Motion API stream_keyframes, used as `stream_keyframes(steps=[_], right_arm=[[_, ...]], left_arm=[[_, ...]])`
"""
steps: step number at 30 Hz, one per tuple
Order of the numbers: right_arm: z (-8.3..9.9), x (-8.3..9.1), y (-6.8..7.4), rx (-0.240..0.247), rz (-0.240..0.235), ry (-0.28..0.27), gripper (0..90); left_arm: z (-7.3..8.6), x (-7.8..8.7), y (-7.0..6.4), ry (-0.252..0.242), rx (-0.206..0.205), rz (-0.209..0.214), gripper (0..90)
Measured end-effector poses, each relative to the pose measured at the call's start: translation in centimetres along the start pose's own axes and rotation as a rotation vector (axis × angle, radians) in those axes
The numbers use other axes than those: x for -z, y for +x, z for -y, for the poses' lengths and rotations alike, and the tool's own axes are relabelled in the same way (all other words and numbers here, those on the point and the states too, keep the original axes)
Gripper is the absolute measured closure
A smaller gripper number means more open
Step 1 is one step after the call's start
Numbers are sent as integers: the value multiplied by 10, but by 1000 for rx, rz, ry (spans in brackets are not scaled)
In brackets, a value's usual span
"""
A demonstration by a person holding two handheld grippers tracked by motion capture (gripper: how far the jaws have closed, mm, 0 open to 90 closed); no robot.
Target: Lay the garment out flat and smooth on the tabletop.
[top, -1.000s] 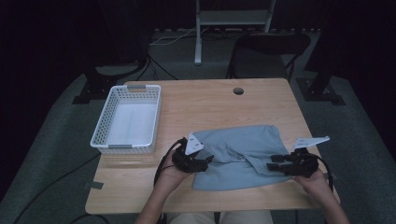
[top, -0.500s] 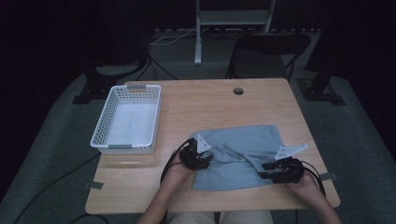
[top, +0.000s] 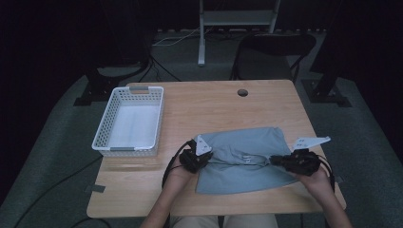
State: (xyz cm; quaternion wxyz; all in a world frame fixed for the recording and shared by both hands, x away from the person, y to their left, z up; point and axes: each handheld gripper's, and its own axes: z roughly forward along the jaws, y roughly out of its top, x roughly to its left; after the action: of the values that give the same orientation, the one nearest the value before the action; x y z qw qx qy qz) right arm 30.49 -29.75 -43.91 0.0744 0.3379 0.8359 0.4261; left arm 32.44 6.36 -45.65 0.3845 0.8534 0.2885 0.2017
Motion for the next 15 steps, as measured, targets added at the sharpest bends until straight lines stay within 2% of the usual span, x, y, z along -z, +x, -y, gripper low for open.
stream_keyframes(steps=[3, 7, 8, 9, 10, 15], right_arm=[[-15, 14, -13, -49, -6, -66, 843], [-32, 16, -33, -116, 12, -85, 844], [-32, 16, -33, -116, 12, -85, 844], [-42, 7, -46, -158, 8, -72, 843], [-46, 2, -52, -175, 1, -62, 843], [-63, -27, -74, -222, 19, 13, 843]], left_arm=[[-4, 6, 4, -30, 22, 8, 875], [-7, 11, 9, -50, 40, 9, 875], [-7, 11, 9, -50, 40, 9, 875], [-8, 10, 12, -52, 55, 2, 875], [-8, 9, 14, -56, 62, -5, 875], [-10, 4, 23, -43, 98, -13, 874]])
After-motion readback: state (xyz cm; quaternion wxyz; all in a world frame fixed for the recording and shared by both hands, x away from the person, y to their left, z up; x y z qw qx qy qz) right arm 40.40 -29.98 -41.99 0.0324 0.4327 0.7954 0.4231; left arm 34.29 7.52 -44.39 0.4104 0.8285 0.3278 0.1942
